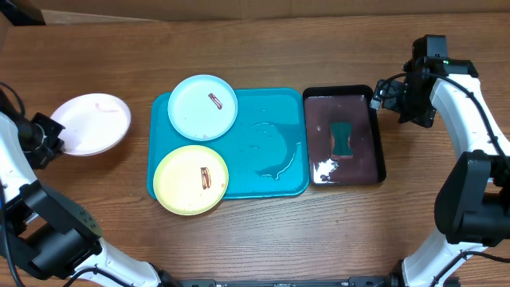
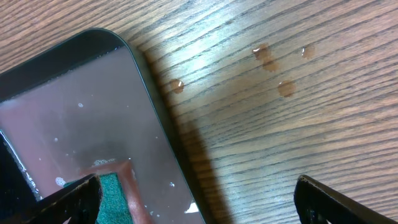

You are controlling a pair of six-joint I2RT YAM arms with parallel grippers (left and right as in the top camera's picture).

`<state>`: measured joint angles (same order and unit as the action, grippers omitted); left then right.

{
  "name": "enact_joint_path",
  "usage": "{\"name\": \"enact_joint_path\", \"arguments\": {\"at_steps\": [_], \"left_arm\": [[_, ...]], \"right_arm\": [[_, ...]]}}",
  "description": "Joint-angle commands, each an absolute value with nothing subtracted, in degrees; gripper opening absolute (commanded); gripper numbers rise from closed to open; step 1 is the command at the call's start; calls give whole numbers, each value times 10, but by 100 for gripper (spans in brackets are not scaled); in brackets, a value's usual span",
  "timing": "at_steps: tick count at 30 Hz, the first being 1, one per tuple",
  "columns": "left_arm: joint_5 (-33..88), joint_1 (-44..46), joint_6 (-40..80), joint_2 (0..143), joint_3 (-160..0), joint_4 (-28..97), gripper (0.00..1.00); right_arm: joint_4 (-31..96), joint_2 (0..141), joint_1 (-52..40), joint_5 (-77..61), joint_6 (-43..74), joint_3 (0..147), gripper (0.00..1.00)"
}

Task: Clean dirty plates on tray and stack at the side
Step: 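Carry the white plate leftward and lower it onto the table, then open the left gripper and raise it off the white plate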

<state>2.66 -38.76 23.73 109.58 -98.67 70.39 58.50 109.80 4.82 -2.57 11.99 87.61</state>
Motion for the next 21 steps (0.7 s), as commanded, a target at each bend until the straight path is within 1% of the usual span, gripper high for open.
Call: {"name": "enact_joint_path", "arguments": {"at_steps": [1, 9, 14, 19, 21], "left_arm": [[-15, -382, 254, 1094, -978, 677, 4], [-18, -373, 258, 1094, -888, 557, 4], [12, -371, 252, 1094, -830, 484, 4], [36, -369, 236, 1094, -823, 468, 4], [53, -368, 223, 1094, -823, 465, 9]], "right_arm": [[583, 1094, 47, -26, 122, 882, 100], [583, 1094, 47, -26, 122, 882, 100], [583, 1094, 47, -26, 122, 882, 100], [583, 1094, 47, -26, 122, 882, 100], [583, 1094, 47, -26, 122, 882, 100]]}}
